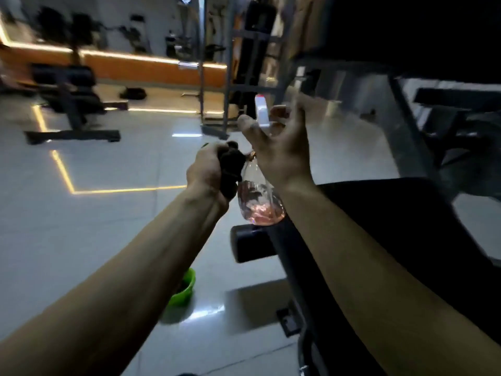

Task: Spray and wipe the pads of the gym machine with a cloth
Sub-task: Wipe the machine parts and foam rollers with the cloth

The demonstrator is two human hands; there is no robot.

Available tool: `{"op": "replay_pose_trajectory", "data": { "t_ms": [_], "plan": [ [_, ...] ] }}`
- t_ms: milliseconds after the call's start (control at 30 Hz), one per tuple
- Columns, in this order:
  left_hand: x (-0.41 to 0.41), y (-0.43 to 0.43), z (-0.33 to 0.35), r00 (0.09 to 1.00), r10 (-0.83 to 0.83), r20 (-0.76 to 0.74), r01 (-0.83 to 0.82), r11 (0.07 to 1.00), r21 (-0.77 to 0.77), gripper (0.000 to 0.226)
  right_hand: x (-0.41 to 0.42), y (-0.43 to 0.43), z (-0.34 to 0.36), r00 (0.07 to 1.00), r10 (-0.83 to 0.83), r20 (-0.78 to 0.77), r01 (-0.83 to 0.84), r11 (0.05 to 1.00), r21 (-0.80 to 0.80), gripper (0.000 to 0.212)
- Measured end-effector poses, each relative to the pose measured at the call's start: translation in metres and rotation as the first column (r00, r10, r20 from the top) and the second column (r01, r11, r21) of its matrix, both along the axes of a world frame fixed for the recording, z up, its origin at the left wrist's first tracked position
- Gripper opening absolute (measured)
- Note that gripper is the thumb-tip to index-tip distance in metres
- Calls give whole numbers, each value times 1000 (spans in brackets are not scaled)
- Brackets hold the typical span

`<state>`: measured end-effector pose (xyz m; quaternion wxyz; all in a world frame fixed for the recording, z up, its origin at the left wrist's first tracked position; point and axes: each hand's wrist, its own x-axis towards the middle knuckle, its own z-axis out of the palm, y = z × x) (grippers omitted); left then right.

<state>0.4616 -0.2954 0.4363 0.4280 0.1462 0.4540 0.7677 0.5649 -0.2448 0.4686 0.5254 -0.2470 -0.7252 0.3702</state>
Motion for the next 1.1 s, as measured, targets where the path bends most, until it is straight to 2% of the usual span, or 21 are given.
{"op": "replay_pose_trajectory", "data": {
  "t_ms": [67, 133, 167, 267, 367, 467, 533, 633, 700, 800, 867, 900, 933, 967, 1000, 1033, 1100],
  "plan": [
    [-32, -25, -34, 991, 127, 46, -124, 991, -58, 45, -30, -24, -35, 1000, -7, -6, 7, 999, -45, 51],
    [-58, -46, -74, 981, 181, 64, -173, 979, -112, 50, -58, -45, -78, 999, -34, 32, 36, 997, -70, 42],
    [-62, -51, -96, 981, 175, 79, -163, 977, -134, 47, -66, -52, -102, 997, -51, 59, 57, 994, -96, 37],
    [-65, -71, -166, 977, 142, 162, -91, 954, -285, 15, -81, -66, -183, 974, -76, 214, 122, 970, -210, 30],
    [-65, -92, -237, 947, 161, 279, -34, 912, -409, 13, -79, -64, -273, 902, -32, 431, 183, 932, -314, 27],
    [-65, -109, -286, 913, 119, 389, 55, 912, -407, 14, -72, -63, -354, 757, 24, 653, 275, 895, -352, 13],
    [-65, -120, -305, 882, 95, 462, 98, 922, -376, 14, -67, -66, -399, 668, 56, 742, 322, 877, -356, 7],
    [-67, -134, -322, 850, 54, 523, 143, 934, -328, 19, -61, -73, -451, 591, 101, 801, 363, 853, -376, 7],
    [-68, -137, -330, 860, 11, 510, 182, 927, -328, 23, -55, -74, -475, 542, 116, 832, 375, 853, -363, 9],
    [-66, -137, -339, 859, -17, 511, 227, 908, -352, 29, -45, -73, -495, 466, 153, 871, 397, 844, -361, 8],
    [-66, -136, -342, 849, 5, 528, 213, 912, -351, 37, -40, -72, -501, 448, 181, 876, 397, 837, -376, 7],
    [-65, -136, -342, 842, 17, 539, 202, 917, -345, 45, -38, -70, -500, 443, 209, 872, 384, 834, -395, 11],
    [-66, -136, -341, 835, 20, 550, 203, 918, -341, 55, -37, -70, -496, 430, 245, 869, 367, 832, -415, 23],
    [-67, -136, -341, 828, 22, 561, 203, 920, -336, 61, -37, -70, -491, 438, 278, 855, 350, 823, -447, 39],
    [-66, -131, -327, 837, 18, 547, 205, 916, -344, 64, -40, -64, -469, 495, 282, 822, 369, 788, -492, 49],
    [-67, -129, -323, 847, 46, 529, 181, 912, -369, 63, -48, -61, -459, 589, 267, 763, 376, 745, -551, 51],
    [-69, -116, -296, 877, 86, 473, 118, 915, -386, 53, -68, -48, -406, 822, 167, 545, 336, 631, -700, 38]
  ]
}}
